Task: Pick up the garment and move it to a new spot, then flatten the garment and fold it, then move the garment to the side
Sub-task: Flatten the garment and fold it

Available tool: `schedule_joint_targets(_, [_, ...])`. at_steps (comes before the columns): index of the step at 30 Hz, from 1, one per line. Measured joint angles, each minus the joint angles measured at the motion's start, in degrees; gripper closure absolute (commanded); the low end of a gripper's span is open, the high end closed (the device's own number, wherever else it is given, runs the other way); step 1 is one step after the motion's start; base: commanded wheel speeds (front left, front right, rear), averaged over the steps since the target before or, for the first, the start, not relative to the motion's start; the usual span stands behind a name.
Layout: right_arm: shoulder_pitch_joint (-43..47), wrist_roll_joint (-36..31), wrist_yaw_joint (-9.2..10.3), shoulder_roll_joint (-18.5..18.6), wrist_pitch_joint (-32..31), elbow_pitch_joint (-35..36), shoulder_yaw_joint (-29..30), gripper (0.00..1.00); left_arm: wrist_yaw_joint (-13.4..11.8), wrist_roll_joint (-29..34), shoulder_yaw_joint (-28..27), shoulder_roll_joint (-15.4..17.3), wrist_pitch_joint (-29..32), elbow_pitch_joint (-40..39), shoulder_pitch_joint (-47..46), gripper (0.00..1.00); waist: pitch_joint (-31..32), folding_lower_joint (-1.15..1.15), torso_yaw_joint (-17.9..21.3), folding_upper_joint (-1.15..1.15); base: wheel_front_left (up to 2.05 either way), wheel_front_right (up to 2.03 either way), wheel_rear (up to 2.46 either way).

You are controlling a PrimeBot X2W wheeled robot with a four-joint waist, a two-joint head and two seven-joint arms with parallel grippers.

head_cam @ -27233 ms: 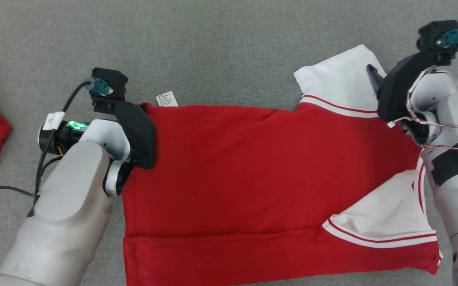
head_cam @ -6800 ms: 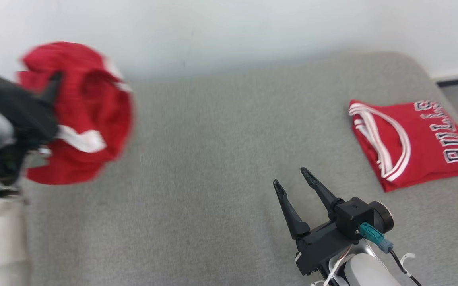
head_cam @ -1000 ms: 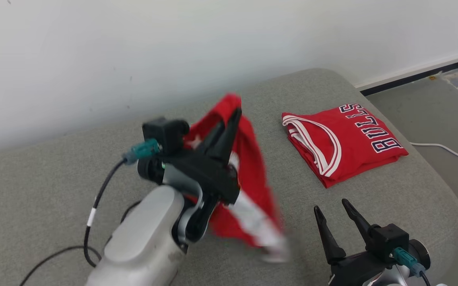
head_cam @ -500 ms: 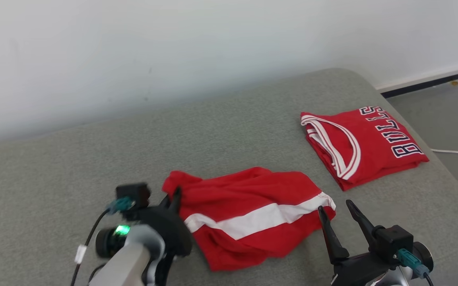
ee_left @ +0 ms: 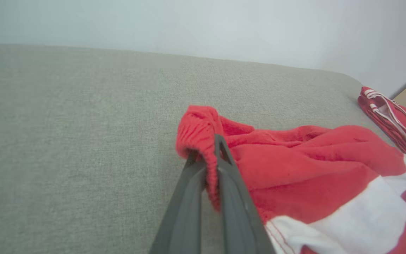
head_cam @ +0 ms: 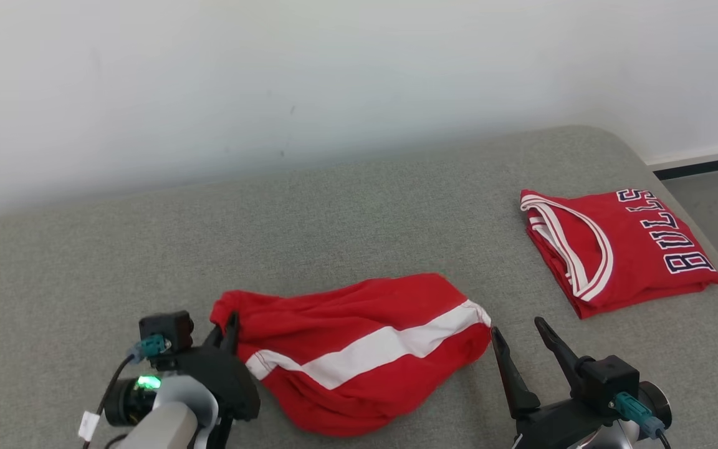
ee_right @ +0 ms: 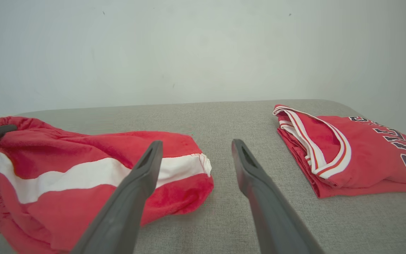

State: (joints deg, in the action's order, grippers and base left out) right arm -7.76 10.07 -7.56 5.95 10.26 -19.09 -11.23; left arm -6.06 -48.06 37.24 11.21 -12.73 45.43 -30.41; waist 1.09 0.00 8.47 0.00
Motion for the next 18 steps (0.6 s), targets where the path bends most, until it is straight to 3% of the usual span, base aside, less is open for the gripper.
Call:
schedule_joint_targets(8, [-0.2, 0.4, 0.0, 0.0, -0.1, -0.4, -0.8, 0.0, -0.5, 3.0, 1.1, 0.8, -0.9, 1.1, -4.0, 1.0, 0.4, 0.0, 0.7, 0.0, 0.0, 0.0, 0.0])
schedule_joint_targets(9, [-0.2, 0.4, 0.0, 0.0, 0.1, -0.4, -0.8, 0.0, -0.5, 3.0, 1.1, 0.8, -0.9, 1.5, -4.2, 0.81, 0.4, 0.0, 1.0, 0.0, 0.0, 0.0, 0.0])
schedule_joint_targets(10, [-0.2, 0.4, 0.0, 0.1, 0.1, -0.4, -0.7, 0.0, -0.4, 2.9, 1.0, 0.8, -0.9, 1.8, -4.3, 0.26, 0.4, 0.0, 1.2, 0.0, 0.0, 0.0, 0.0])
schedule_joint_targets(11, [-0.2, 0.4, 0.0, 0.1, 0.2, -0.5, -0.6, 0.0, -0.4, 2.5, 0.9, 0.6, -0.4, 2.3, -4.3, 0.0, 0.3, 0.0, 1.4, 0.0, 0.0, 0.0, 0.0])
schedule_joint_targets(18, [0.9, 0.4, 0.0, 0.4, 0.3, -0.3, 1.0, 0.0, 1.6, -3.6, -1.6, 0.3, 3.7, 1.6, 2.1, 0.0, 0.8, 0.0, 1.2, 0.0, 0.0, 0.0, 0.0])
